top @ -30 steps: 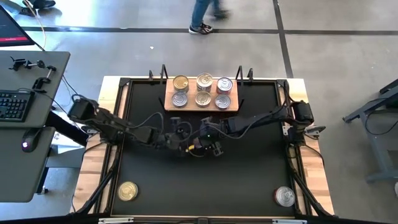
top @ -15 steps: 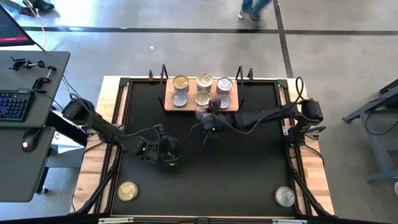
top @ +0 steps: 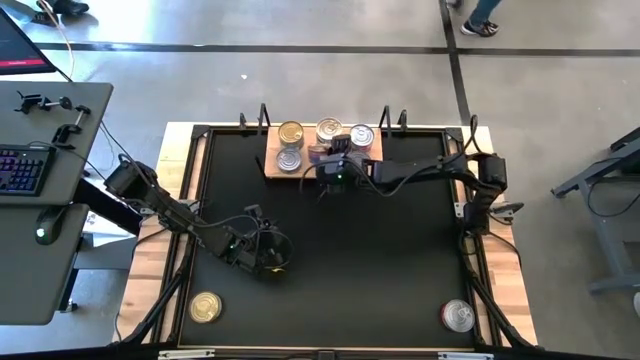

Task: Stack canned seafood by type on shelf
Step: Stack the blue-tuna can on top of the blue-pink tuna can on the shelf

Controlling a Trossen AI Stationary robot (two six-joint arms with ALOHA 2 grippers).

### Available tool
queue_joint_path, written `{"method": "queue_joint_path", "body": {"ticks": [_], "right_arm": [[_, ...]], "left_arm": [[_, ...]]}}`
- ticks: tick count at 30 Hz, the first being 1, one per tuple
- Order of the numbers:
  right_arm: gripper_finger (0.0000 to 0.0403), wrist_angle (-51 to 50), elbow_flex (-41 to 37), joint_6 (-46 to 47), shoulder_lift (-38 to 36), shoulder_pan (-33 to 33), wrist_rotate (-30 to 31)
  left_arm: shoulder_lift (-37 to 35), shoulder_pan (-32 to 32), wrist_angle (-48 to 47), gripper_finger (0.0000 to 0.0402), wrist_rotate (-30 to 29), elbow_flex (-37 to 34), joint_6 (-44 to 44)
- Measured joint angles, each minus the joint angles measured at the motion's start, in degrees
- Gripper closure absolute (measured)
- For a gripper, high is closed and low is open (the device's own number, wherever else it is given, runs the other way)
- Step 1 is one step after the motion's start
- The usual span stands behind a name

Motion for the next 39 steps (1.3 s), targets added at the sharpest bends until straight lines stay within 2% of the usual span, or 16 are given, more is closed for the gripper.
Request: {"method": "queue_joint_path", "body": {"ticks": [11, 19, 24, 26, 39], "right_arm": [[0.0227, 1.1, 0.2, -2.0, 4.2, -1.0, 2.9], [0.0226, 0.1, 0.2, -1.8, 4.3, -0.2, 5.1], [0.0154, -1.8, -0.1, -1.8, 4.8, 0.0, 4.0], [0.0141, -2.2, -0.2, -1.8, 4.7, 0.1, 3.9], [0.0134, -8.4, 0.6, -1.8, 2.8, 0.2, 4.6]], "left_arm": [[0.0, 0.0, 0.3, 0.0338, -0.1, 0.0, 0.0], [0.0, 0.0, 0.5, 0.0338, -0.1, 0.0, 0.0], [0.0, 0.0, 0.8, 0.0338, -0.1, 0.0, 0.0], [0.0, 0.0, 0.9, 0.0338, -0.1, 0.0, 0.0], [0.0, 0.0, 0.9, 0.0338, 0.0, 0.0, 0.1]]}}
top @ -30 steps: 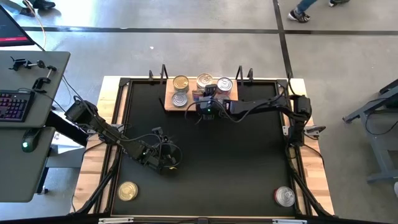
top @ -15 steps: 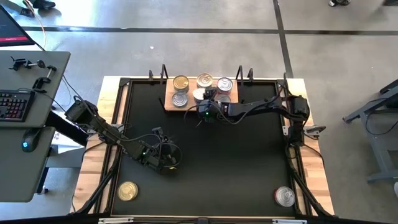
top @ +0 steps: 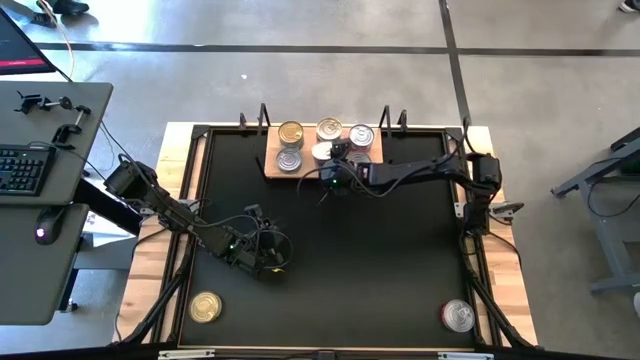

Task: Stack canned seafood by type on shelf
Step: Stack the blue-tuna can on top of the blue-pink tuna can on the shelf

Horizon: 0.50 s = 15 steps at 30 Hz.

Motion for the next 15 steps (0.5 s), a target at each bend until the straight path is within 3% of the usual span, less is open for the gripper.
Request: {"method": "queue_joint_path", "body": {"ticks": [15], "right_arm": [[0.0121, -12.0, 5.0, 1.4, -0.1, 0.0, -1.1]], "left_arm": [[0.0, 0.0, 0.1, 0.0338, 0.0, 0.0, 0.0]]}}
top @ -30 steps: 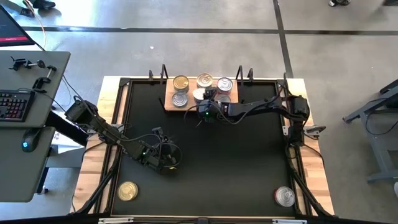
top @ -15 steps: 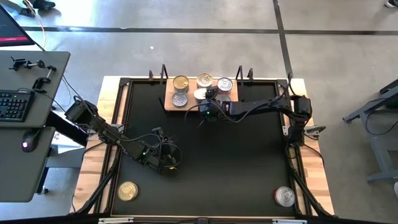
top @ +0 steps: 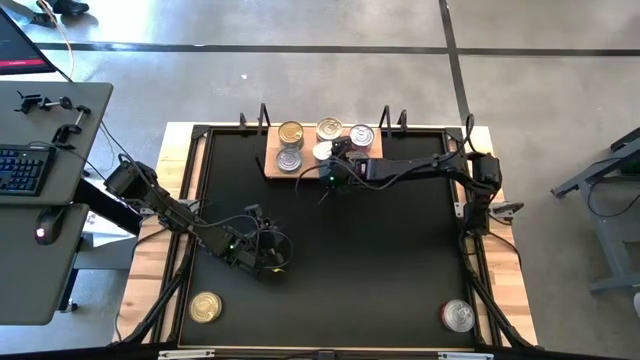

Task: Stack canned seafood by type on shelf
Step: Stack the blue-tuna can on top of the blue-pink tuna can on the shelf, then stack the red tuna can on top of the red tuna can on the shelf

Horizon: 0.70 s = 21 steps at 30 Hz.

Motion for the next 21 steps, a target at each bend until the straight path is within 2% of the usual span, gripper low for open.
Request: {"method": "queue_joint_path", "body": {"ticks": [9, 13, 17, 21], "right_arm": [[0.0121, -10.2, 5.1, 6.9, 0.0, 1.5, -0.3], [0.0121, -15.6, 7.9, 14.0, 0.0, 3.0, -0.5], [0.0121, -21.4, 8.6, 21.3, -1.5, 7.4, -7.8], [0.0121, -31.3, 6.6, 25.6, -5.4, 13.4, -22.0]], "left_arm": [[0.0, 0.0, 0.0, 0.0338, 0.0, 0.0, -0.1], [0.0, 0.0, 0.0, 0.0338, 0.2, 0.0, -0.5], [0.0, -0.1, 0.0, 0.0338, 0.2, 0.0, -1.4], [0.0, -0.4, 0.0, 0.0338, 0.4, 0.0, -3.5]]}}
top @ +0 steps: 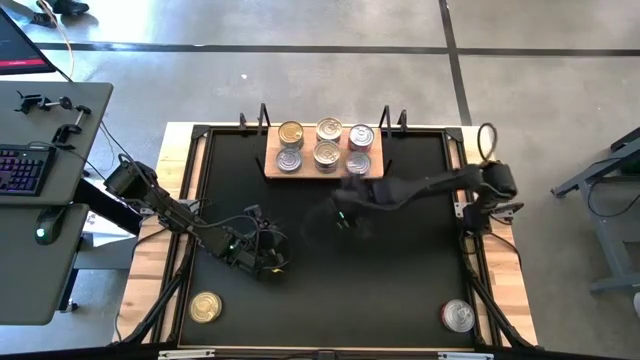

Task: Stack canned seafood by type on shelf
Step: Stack the red tuna can on top of the red tuna can on the shelf

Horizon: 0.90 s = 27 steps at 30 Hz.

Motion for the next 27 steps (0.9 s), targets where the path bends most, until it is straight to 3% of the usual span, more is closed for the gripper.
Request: {"method": "queue_joint_path", "body": {"ticks": [6, 9, 15, 21, 27], "right_arm": [[0.0121, -15.5, -4.1, 28.7, -6.8, 13.6, -2.7], [0.0121, -18.4, -6.9, 47.0, -8.5, 21.9, -8.7], [0.0121, -14.9, -17.4, 73.6, -10.4, 37.8, -19.8], [0.0145, -10.8, -21.9, 107.6, -10.5, 47.9, -38.1], [0.0211, -9.5, -21.7, 121.5, -10.6, 54.6, -39.2]], "left_arm": [[0.0, -0.8, 0.8, 0.0338, -0.1, 0.0, -1.1], [0.0, -0.8, 2.2, 0.0338, -0.1, 0.0, -1.1], [0.0, -0.8, 6.6, 0.0338, -0.3, 0.0, 1.4], [0.0, -0.6, 11.2, 0.0338, -0.4, 0.0, 8.4], [0.0, 0.6, 13.7, 0.0338, -0.4, 0.0, 9.5]]}}
